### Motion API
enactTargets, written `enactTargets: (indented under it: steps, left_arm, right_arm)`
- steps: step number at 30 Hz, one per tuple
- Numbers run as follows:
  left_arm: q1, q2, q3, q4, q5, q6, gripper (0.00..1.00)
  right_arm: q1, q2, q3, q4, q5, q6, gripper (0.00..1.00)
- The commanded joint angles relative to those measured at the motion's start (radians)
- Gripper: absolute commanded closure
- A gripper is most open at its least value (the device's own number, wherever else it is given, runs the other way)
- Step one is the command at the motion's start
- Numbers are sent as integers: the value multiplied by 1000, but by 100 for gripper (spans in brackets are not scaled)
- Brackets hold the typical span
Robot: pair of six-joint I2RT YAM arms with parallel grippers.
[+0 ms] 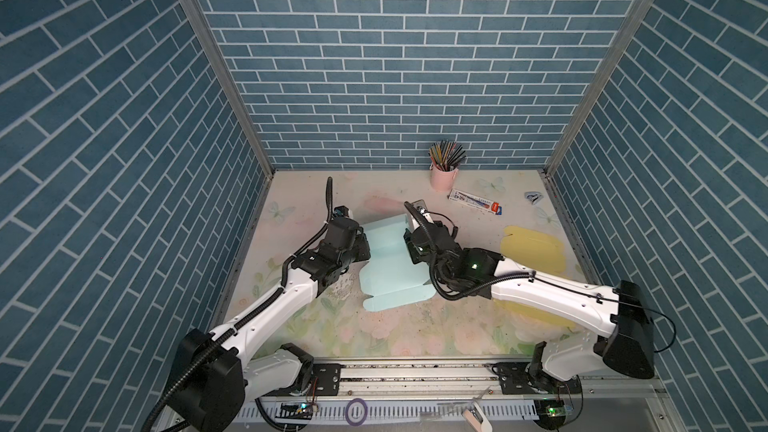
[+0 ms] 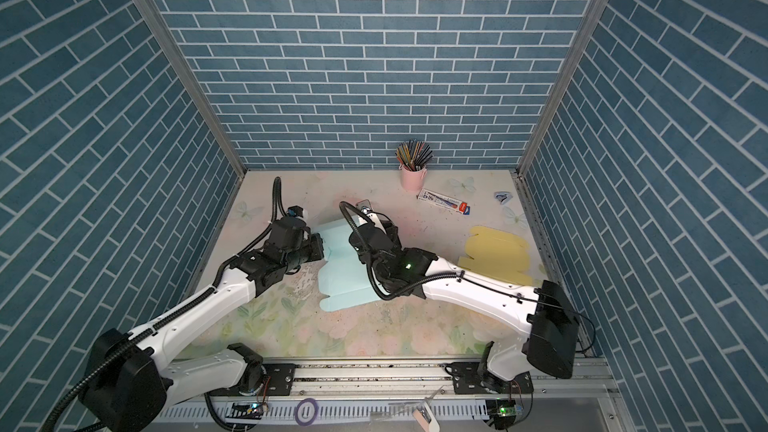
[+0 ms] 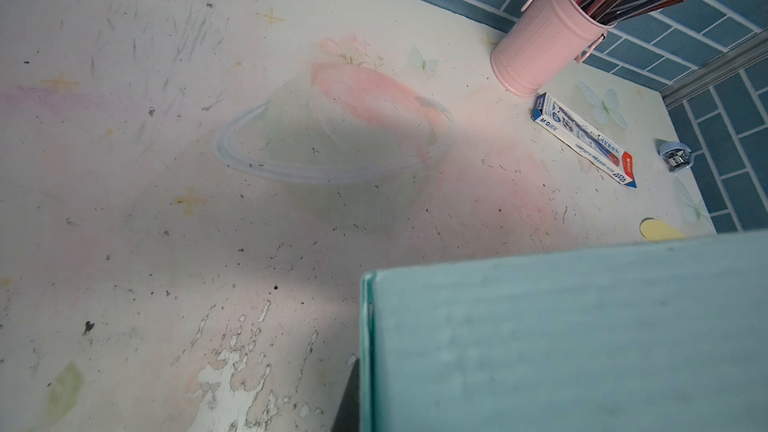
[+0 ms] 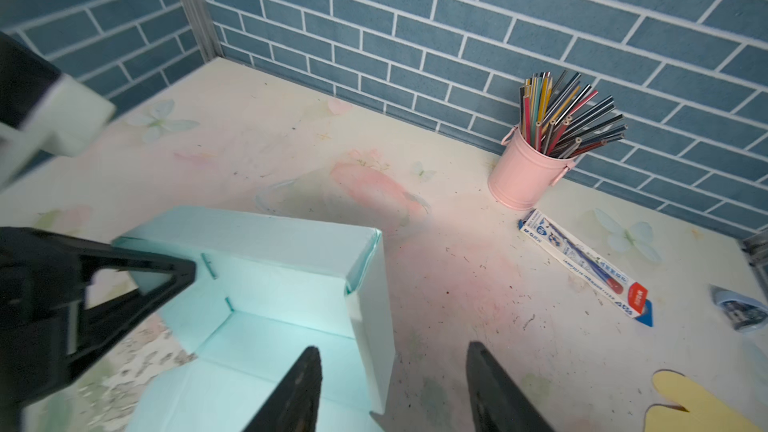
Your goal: Fold the paper box
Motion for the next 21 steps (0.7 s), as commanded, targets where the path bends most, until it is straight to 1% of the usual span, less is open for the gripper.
enactTargets:
  steps: [1, 3, 4, 5, 7, 8, 13, 17, 21]
  left_arm:
    - [-2, 2, -9, -13, -28, 40, 100]
    - [-2, 1, -13, -16, -27, 61, 100]
    - [-2, -4, -18, -14, -22, 72, 100]
    - [-2, -10, -20, -13, -14, 84, 100]
    - [-2, -9, -13, -31, 0, 116, 100]
    - [-3, -5, -2, -52, 3, 131, 100]
    - [-5, 14, 41, -132, 44, 206, 100]
    - [-18, 45, 77, -193, 60, 275, 100]
    - [-47, 60, 82, -194, 65, 341, 100]
  right_arm:
    - [-38, -102, 10, -63, -160, 12, 37]
    - [-138, -134, 7, -100, -394, 66, 36]
    - [-207, -147, -4, -98, -537, 112, 36]
    - [-273, -158, -21, -85, -649, 155, 37]
    - [-357, -181, -64, -37, -790, 201, 37]
    - [-383, -193, -83, -17, -824, 207, 37]
    - [-452, -199, -118, -9, -854, 194, 37]
    - [-476, -185, -162, 31, -867, 198, 37]
    - [-488, -163, -204, 56, -863, 201, 37]
